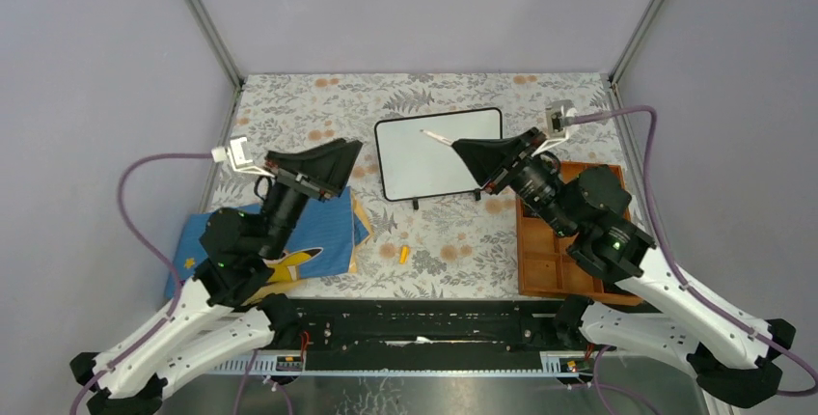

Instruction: Write a sentence on the whiteboard

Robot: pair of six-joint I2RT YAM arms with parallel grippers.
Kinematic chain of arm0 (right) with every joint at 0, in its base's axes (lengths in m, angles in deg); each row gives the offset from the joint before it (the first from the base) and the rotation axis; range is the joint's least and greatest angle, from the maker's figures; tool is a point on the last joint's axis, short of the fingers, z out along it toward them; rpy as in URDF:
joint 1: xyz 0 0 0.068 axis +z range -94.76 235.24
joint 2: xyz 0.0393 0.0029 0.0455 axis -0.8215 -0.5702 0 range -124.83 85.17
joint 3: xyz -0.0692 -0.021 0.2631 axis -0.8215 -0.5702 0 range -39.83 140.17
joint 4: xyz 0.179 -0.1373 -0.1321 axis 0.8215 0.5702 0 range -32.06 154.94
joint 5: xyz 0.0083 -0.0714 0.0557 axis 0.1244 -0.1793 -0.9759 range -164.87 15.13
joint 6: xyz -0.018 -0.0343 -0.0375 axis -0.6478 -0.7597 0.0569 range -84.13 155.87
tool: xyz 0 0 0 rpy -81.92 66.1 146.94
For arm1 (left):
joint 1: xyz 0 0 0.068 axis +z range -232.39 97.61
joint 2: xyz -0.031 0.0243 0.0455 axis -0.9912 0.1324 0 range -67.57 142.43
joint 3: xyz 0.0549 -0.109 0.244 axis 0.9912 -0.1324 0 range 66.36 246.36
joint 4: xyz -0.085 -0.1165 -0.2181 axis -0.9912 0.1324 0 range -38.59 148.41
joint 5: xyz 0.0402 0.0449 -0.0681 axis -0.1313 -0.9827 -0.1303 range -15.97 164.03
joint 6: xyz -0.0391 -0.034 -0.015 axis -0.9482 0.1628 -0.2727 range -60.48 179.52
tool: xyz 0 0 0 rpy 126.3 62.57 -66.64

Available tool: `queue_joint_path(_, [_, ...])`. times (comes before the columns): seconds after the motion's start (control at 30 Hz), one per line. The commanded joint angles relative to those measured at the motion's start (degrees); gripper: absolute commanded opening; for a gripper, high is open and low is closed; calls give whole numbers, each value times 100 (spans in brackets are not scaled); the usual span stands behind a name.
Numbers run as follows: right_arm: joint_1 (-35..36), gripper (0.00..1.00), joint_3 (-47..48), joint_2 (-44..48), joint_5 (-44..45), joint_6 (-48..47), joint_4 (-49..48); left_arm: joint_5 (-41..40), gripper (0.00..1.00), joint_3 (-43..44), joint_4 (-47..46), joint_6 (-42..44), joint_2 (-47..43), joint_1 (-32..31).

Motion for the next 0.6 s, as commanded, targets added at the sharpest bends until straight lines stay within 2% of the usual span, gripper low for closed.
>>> queue_joint_path(0.0, [-32, 0, 38, 219, 1587, -1144, 1044, -1001, 99, 1124, 2359, 2151, 485, -10])
queue_joint_path(0.07, [-31, 0, -111, 224, 2131, -1234, 1297, -1301, 99, 1458, 2878, 2674, 856, -9])
queue_joint_path(0.13, [-27, 0, -298, 205, 2612, -1265, 1342, -1305, 99, 1607, 3011, 3060, 1137, 20])
queue_joint_path(0.23, [-31, 0, -534, 132, 2933, -1200, 1271, -672, 99, 1722, 2892, 3222, 1503, 248])
queue_joint_path(0.33, [-29, 0, -632, -30, 3062, -1212, 1152, 640, 99, 1753, 2684, 3002, 1931, 927])
queue_joint_path(0.4, [-31, 0, -641, -99, 3009, -1238, 1126, 1578, 99, 1777, 2589, 2622, 2227, 1638])
queue_joint_path(0.5, [-26, 0, -725, -41, 2878, -1301, 939, 3443, 99, 1698, 2163, 2012, 2633, 2810])
queue_joint_path(0.57, [-30, 0, -772, 6, 2851, -1383, 810, 4191, 99, 1471, 1652, 1678, 2834, 3350])
